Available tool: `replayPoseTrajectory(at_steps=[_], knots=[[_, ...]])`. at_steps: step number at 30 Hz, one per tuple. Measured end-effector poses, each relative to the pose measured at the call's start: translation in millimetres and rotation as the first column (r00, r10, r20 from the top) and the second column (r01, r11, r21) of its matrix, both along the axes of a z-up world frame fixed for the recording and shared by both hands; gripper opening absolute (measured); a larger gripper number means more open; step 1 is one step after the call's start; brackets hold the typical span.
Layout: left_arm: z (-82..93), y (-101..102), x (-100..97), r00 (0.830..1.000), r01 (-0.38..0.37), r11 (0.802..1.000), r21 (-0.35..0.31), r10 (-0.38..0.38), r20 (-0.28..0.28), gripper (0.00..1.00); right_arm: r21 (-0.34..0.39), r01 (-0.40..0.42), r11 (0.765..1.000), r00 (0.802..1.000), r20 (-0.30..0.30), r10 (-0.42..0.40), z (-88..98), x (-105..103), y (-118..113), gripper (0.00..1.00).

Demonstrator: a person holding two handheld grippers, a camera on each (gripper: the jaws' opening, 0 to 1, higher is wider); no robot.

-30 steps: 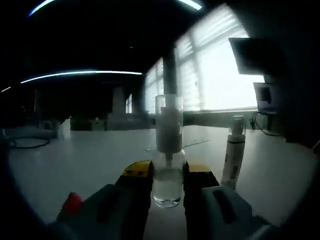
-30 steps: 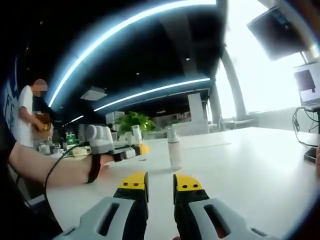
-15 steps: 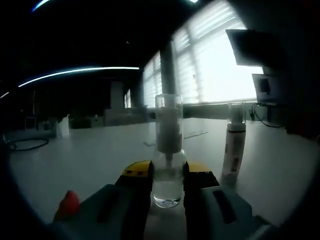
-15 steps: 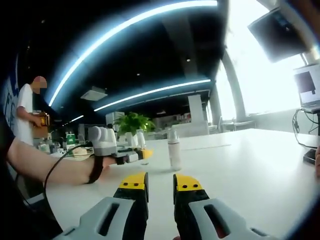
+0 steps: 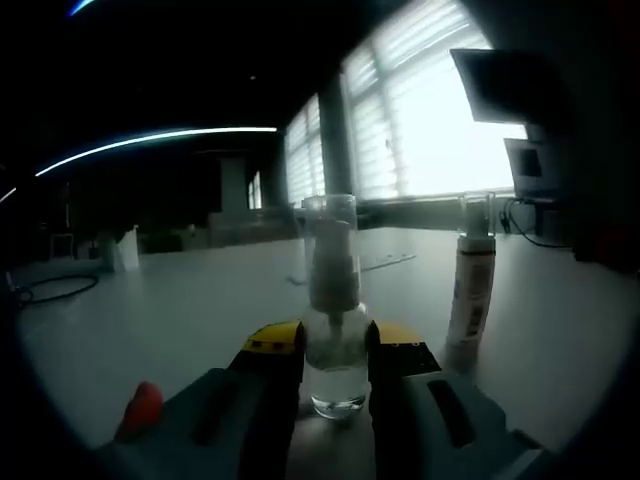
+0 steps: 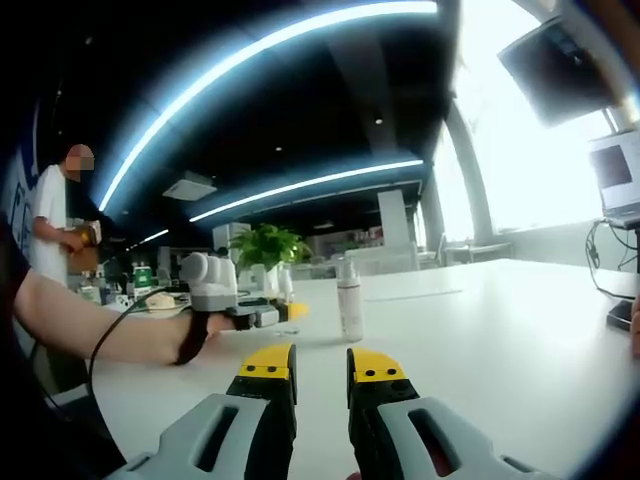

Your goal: Clamp pump bottle remove cover press pump head put on cover

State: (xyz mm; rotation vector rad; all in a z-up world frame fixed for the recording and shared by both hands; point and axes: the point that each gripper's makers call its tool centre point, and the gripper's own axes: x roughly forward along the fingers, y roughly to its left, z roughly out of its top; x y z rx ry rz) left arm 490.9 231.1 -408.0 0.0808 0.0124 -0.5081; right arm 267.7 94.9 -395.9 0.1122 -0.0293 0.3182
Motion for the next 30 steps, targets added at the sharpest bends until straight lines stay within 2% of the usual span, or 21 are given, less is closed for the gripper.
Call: replayPoseTrajectory(at_steps=[3, 6, 14, 18, 19, 21, 28, 30], knots=[[2.0, -5.4, -7.0, 1.0, 0.027, 1.0, 0.0, -0.027, 0.007, 0.21, -0.003, 0.001, 1.0, 1.0, -0.001, -0.001, -0.6, 0.3, -0.3, 0.15], [1.8, -5.0, -2.6, 0.999, 0.038, 0.999, -0.007, -0.038, 0.012, 0.27, -0.002, 0.001, 1.0, 1.0, -0.001, -0.001, -0.8, 0.3, -0.6, 0.15], [3.7, -6.3, -13.1, 0.998, 0.055, 0.998, -0.016, -0.054, 0.01, 0.32, 0.008, -0.005, 1.0, 1.0, 0.0, 0.005, 0.1, 0.0, -0.4, 0.15], [2.2, 0.1, -20.0, 0.998, 0.064, 0.998, 0.004, -0.064, 0.01, 0.31, 0.007, -0.004, 1.0, 1.0, 0.0, 0.004, -0.1, 0.1, -0.6, 0.15], [-1.1, 3.5, -22.1, 0.998, 0.062, 0.996, 0.061, -0.063, 0.015, 0.3, 0.006, -0.004, 1.0, 1.0, 0.0, 0.004, -0.2, 0.2, -0.6, 0.15], [-0.5, 4.3, -24.2, 0.998, 0.046, 0.995, 0.094, -0.049, 0.034, 0.26, 0.005, -0.004, 1.0, 1.0, 0.0, 0.004, -0.1, 0.1, -0.5, 0.15], [5.1, 9.7, -35.2, 0.996, 0.079, 0.996, 0.047, -0.081, 0.047, 0.27, 0.004, -0.003, 1.0, 1.0, -0.001, 0.003, -0.3, 0.0, -0.4, 0.15], [9.9, 9.9, -42.2, 0.993, 0.086, 0.995, 0.05, -0.09, 0.076, 0.3, 0.002, -0.004, 1.0, 1.0, 0.0, 0.004, -0.4, 0.0, -0.5, 0.15]])
